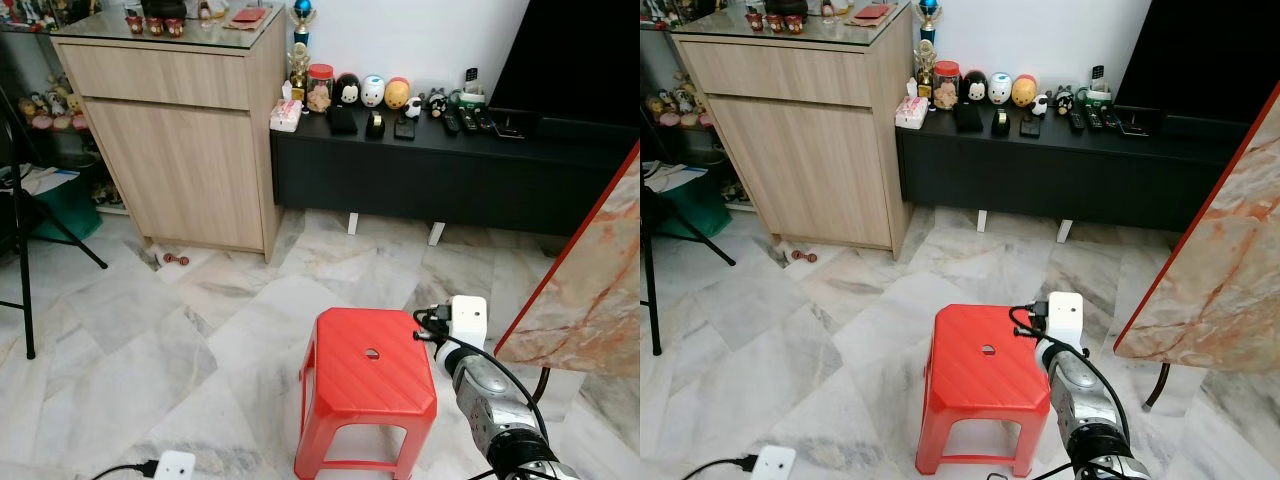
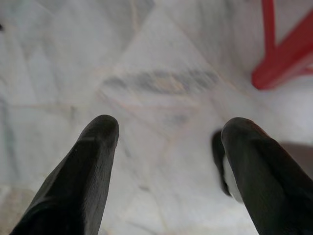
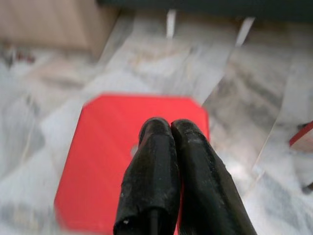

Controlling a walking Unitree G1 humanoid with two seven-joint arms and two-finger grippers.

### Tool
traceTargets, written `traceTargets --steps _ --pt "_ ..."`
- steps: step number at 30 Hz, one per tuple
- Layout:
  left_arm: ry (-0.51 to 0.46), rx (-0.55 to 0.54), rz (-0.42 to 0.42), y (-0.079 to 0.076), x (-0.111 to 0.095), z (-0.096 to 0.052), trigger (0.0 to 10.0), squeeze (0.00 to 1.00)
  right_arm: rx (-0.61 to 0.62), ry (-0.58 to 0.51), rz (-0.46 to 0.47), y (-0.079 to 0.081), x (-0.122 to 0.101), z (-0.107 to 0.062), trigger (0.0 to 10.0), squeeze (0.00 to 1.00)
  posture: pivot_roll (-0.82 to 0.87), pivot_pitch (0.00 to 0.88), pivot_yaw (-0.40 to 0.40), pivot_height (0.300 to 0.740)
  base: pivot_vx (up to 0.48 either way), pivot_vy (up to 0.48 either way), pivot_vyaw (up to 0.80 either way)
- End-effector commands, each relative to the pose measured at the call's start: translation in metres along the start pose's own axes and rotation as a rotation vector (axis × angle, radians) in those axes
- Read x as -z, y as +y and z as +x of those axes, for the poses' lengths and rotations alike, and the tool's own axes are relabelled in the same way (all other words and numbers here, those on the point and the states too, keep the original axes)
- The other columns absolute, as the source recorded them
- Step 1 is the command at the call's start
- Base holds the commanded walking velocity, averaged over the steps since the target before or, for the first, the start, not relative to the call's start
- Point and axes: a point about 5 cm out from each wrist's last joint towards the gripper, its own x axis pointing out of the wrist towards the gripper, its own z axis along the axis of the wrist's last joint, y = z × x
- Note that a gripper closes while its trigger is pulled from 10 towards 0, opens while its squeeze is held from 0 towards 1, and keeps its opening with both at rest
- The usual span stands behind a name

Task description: Hang keys on a hook

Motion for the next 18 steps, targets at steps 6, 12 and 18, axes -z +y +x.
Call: traceTargets --steps 6,12,18 --pt "-0.118 -0.078 0.028 0.011 -0.025 0.005 10.0 0.0 -0.034 0.098 -0.099 0.001 0.01 0.001 10.0 0.0 0.12 0.0 -0.093 0.74 0.0 0.0 0.0" --pt "-0.315 -0.155 0.147 0.022 -0.074 0.011 10.0 0.0 -0.098 0.101 -0.239 0.006 0.007 0.003 10.0 0.0 0.12 0.0 -0.099 0.74 0.0 0.0 0.0" --pt "-0.467 -0.126 0.219 0.019 -0.107 0.009 10.0 0.0 -0.175 0.089 -0.266 0.011 0.001 0.004 10.0 0.0 0.11 0.0 -0.101 0.74 0.0 0.0 0.0"
